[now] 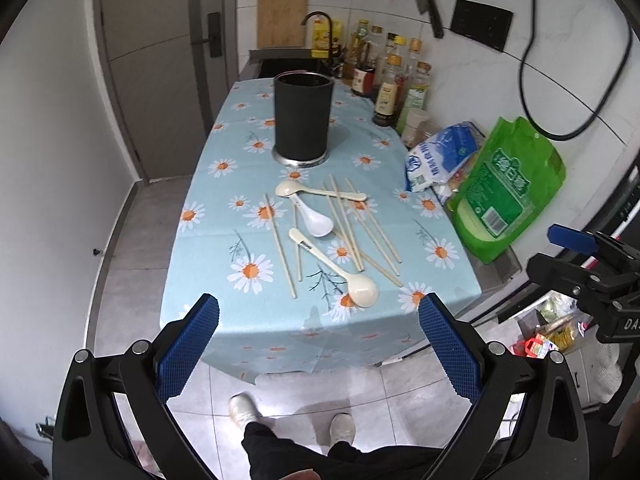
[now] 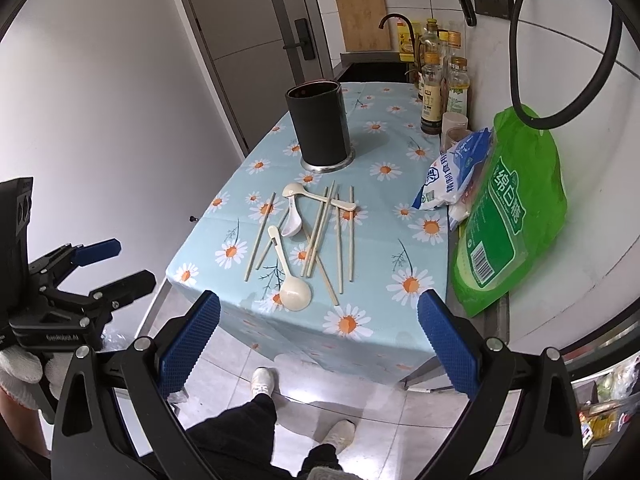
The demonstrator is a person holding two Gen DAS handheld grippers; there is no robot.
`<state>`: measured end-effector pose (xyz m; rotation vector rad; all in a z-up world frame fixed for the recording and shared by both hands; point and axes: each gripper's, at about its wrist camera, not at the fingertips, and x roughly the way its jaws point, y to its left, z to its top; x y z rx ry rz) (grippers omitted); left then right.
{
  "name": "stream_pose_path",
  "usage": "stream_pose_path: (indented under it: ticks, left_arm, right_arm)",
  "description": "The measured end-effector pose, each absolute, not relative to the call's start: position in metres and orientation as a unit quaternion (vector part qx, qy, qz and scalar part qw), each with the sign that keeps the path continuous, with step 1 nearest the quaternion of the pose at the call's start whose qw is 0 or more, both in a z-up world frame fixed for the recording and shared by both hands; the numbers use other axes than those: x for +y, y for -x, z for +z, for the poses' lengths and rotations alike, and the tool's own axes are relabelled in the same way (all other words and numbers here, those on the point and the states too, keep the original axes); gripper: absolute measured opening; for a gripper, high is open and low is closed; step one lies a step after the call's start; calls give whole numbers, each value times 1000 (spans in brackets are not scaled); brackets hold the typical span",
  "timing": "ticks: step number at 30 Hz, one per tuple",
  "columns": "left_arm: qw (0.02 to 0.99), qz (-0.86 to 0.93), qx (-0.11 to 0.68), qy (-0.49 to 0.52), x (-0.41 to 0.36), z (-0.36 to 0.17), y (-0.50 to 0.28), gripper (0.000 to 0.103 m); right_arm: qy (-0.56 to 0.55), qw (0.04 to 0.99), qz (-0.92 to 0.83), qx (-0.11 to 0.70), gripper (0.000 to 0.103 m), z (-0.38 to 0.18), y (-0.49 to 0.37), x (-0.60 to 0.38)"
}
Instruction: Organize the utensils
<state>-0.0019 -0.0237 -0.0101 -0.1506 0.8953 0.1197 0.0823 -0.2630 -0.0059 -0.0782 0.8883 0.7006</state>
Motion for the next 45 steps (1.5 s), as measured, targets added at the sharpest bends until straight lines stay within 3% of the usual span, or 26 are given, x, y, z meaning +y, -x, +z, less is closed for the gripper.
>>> stream_pose_path:
  ticks: [16, 22, 26, 33, 35, 39, 41, 45]
  left_arm:
    - [878, 70, 462, 106, 2, -31, -26, 96]
    - [871, 71, 468, 128, 24, -48, -41, 96]
    - [866, 84, 471, 146, 40, -64, -46, 96]
    - [847, 102, 485, 191, 61, -97, -38, 96]
    - [843, 107, 487, 201, 64, -104, -34, 96]
    - [834, 114, 494, 219, 69, -118, -26, 96]
    - [830, 115, 496, 228, 69, -123, -22, 96]
    - [823, 120, 499, 242, 70, -131, -17, 96]
  right_arm:
    - [31, 818, 369, 441, 97, -21, -110, -237]
    - [80, 784, 390, 477, 85, -37, -131, -195]
    - [139, 756, 407, 494, 64, -51, -143, -160]
    - [234, 673, 428, 556, 51, -93, -160, -92]
    - [257, 648, 427, 577, 41, -113, -167, -72]
    - [310, 625, 420, 581, 34, -140, -172, -47]
    - [334, 614, 408, 588, 26, -155, -174, -38]
    - [351, 600, 391, 603, 22, -173, -179, -31]
